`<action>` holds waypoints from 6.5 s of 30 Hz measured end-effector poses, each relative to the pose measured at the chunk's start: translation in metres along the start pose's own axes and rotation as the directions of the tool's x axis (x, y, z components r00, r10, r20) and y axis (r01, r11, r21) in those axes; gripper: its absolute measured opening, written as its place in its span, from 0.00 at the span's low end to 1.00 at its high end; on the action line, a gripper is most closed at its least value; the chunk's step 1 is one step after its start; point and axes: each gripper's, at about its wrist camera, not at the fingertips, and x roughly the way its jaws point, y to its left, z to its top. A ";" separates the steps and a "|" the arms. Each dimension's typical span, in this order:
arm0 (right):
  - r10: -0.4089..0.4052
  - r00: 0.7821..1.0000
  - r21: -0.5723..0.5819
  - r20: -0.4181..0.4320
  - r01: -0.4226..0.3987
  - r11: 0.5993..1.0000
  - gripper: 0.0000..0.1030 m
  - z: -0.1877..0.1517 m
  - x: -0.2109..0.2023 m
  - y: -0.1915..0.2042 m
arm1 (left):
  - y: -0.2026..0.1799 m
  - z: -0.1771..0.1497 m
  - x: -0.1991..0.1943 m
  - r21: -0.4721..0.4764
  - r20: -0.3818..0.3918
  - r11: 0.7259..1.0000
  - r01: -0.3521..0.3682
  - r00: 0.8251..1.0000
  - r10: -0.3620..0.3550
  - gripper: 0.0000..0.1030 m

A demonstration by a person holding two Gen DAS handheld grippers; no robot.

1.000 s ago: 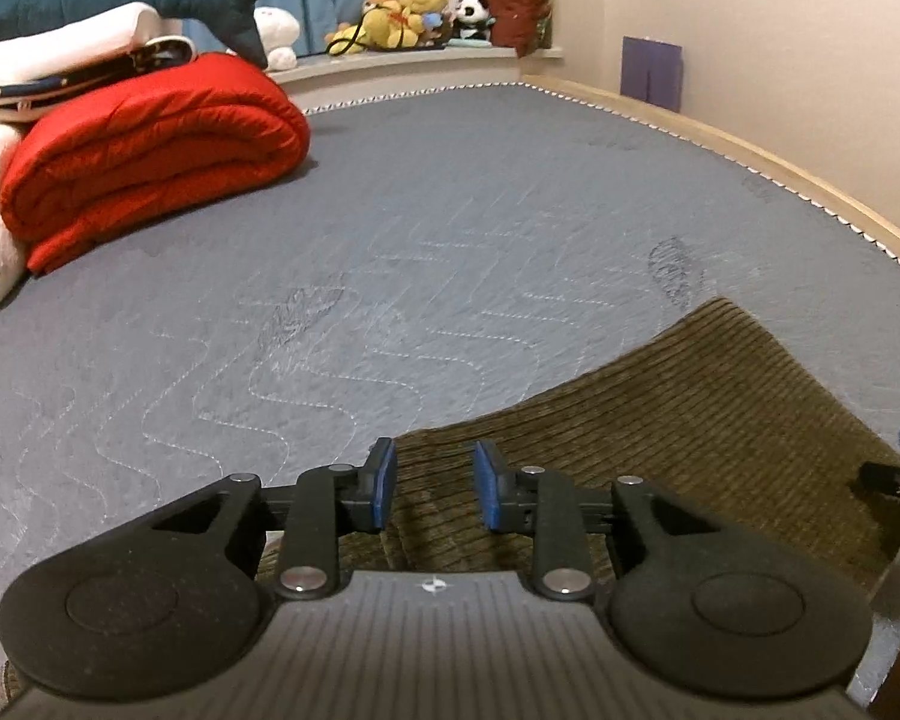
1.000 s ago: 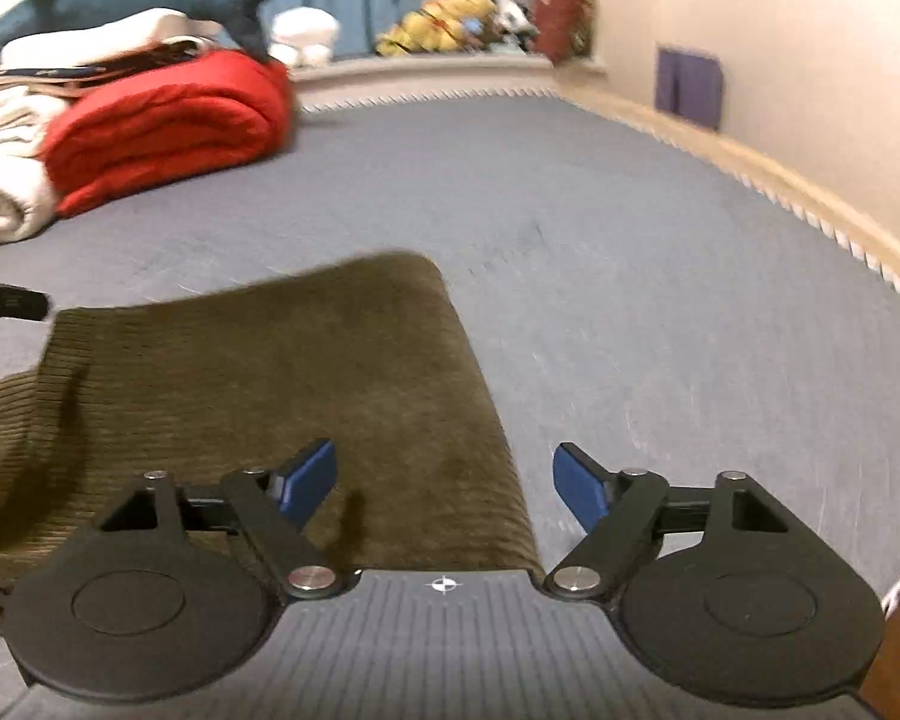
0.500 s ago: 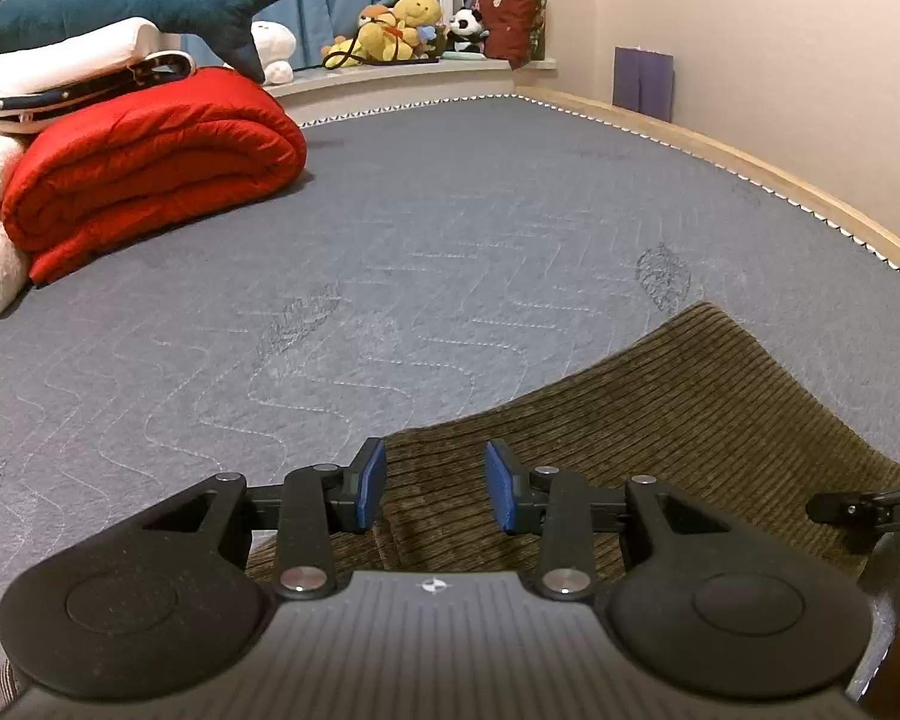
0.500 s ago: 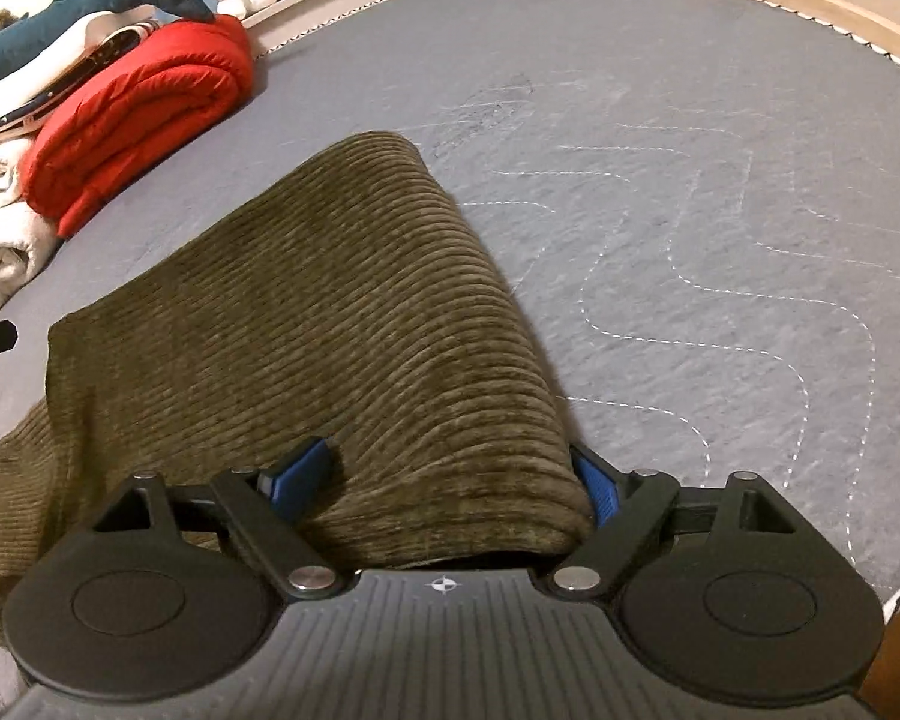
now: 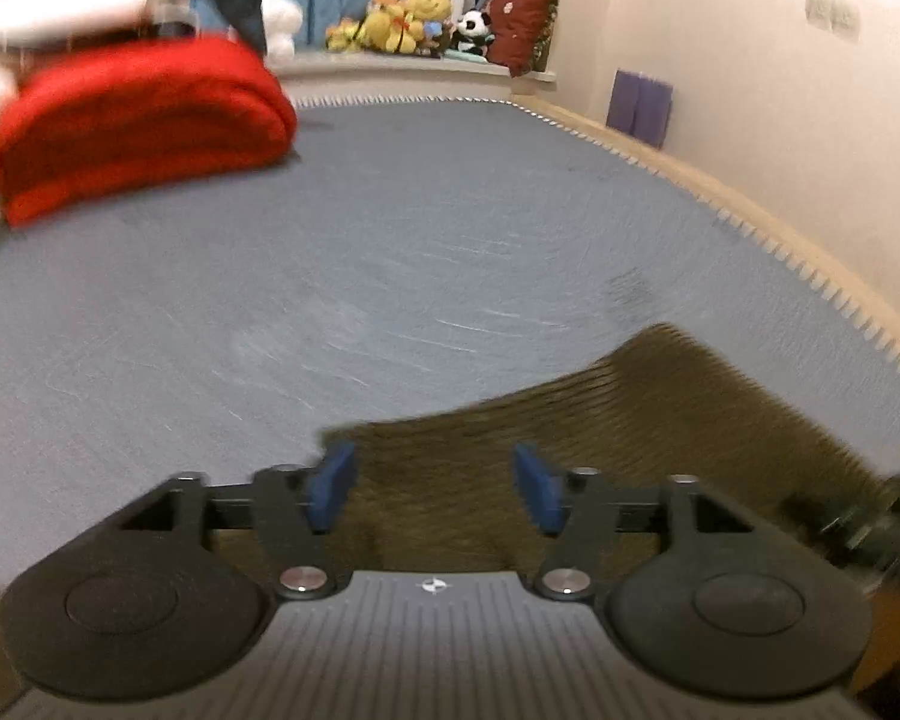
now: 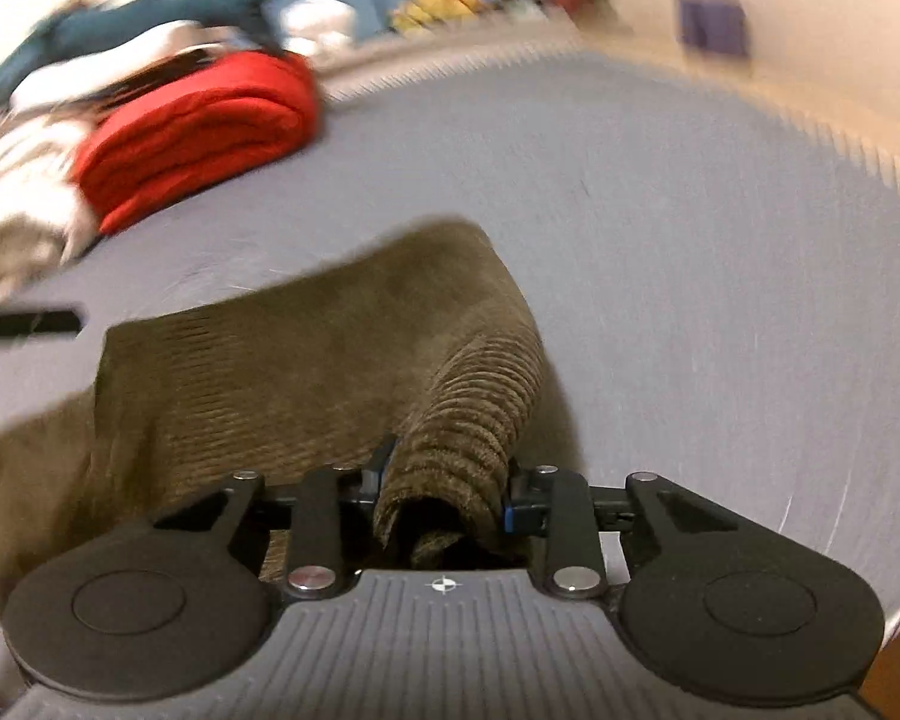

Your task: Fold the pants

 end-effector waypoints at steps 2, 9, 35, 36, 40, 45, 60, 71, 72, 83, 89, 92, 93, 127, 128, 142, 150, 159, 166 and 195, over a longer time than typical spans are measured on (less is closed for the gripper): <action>-0.001 0.997 -0.138 0.072 0.011 0.990 0.30 0.000 -0.013 0.028 | 0.001 0.002 -0.003 -0.071 -0.014 0.993 0.094 0.995 -0.096 0.80; 0.074 0.969 -0.462 0.236 0.045 0.886 0.30 -0.023 -0.043 0.114 | -0.006 0.006 -0.002 -0.233 -0.039 0.867 0.441 0.886 -0.461 0.92; 0.259 0.902 -0.798 0.346 0.138 0.587 0.29 -0.073 -0.065 0.192 | -0.006 -0.002 -0.003 -0.016 -0.072 0.993 0.114 0.991 -0.115 0.22; 0.265 0.901 -0.796 0.344 0.131 0.590 0.31 -0.073 -0.066 0.194 | 0.000 -0.003 -0.004 -0.019 -0.071 0.994 0.106 0.992 -0.107 0.21; 0.301 0.912 -0.781 0.278 0.033 0.623 0.39 -0.064 -0.069 0.203 | 0.024 -0.009 -0.008 -0.054 -0.077 0.994 0.091 0.993 -0.095 0.20; 0.465 0.859 -0.703 0.216 -0.193 0.684 0.64 -0.039 -0.092 0.206 | 0.067 -0.011 -0.024 -0.112 -0.062 0.989 0.094 0.993 -0.101 0.20; 0.511 0.853 -0.163 0.108 -0.492 0.855 0.74 0.040 -0.036 0.158 | 0.256 -0.052 -0.098 -0.331 -0.082 0.943 -0.032 0.997 0.005 0.20; 0.546 0.784 0.209 -0.294 -0.505 0.838 0.76 0.007 0.059 0.168 | 0.295 -0.065 -0.138 -0.362 -0.073 0.895 -0.262 0.965 0.253 0.72; 0.541 0.779 0.193 -0.318 -0.506 0.841 0.77 0.004 0.060 0.173 | 0.291 -0.062 -0.143 -0.350 -0.052 0.903 -0.249 0.968 0.247 0.72; 0.516 0.823 0.254 -0.238 -0.460 0.851 0.67 0.033 0.062 0.166 | 0.155 -0.141 -0.133 0.542 -0.247 0.840 0.007 0.957 0.152 0.73; 0.521 0.835 0.381 -0.174 -0.431 0.818 0.76 0.068 0.108 0.166 | 0.185 -0.123 -0.155 0.417 -0.235 0.905 0.085 0.972 0.017 0.72; 0.543 0.819 0.434 -0.186 -0.427 0.793 0.76 0.078 0.139 0.175 | 0.186 -0.110 -0.163 0.355 -0.145 0.933 0.064 0.989 -0.013 0.72; 0.545 0.818 0.445 -0.186 -0.424 0.789 0.76 0.083 0.147 0.178 | 0.192 -0.103 -0.165 0.317 -0.103 0.947 0.046 0.995 -0.014 0.72; 0.498 0.744 0.164 -0.446 -0.479 0.862 0.90 0.056 0.139 0.194 | 0.319 -0.109 -0.090 -0.504 -0.218 0.860 -0.084 0.975 -0.033 0.99; 0.497 0.737 0.169 -0.458 -0.476 0.863 0.92 0.052 0.144 0.198 | 0.322 -0.113 -0.087 -0.523 -0.209 0.850 -0.062 0.976 -0.058 0.97; 0.580 0.726 0.197 -0.368 -0.549 0.812 0.40 0.070 0.128 0.184 | 0.291 -0.092 -0.072 -0.459 -0.175 0.885 -0.071 0.985 -0.012 0.64; 0.547 0.808 0.111 -0.218 -0.536 0.837 0.39 0.116 0.097 0.121 | 0.232 -0.049 -0.043 -0.407 -0.060 0.912 0.057 0.994 -0.089 0.52; 0.415 0.903 0.081 -0.112 -0.408 0.909 0.39 0.151 0.099 0.007 | 0.132 0.016 0.028 -0.322 0.002 0.933 0.158 0.986 -0.167 0.49; 0.263 0.949 0.081 -0.173 -0.252 0.964 0.49 0.143 0.147 -0.037 | 0.120 0.023 0.068 -0.325 -0.060 0.945 0.036 0.996 -0.058 0.50; 0.229 0.934 0.071 -0.276 -0.217 0.973 0.91 0.073 0.130 -0.049 | 0.113 -0.006 0.107 -0.419 -0.163 0.907 0.043 0.979 -0.121 0.96</action>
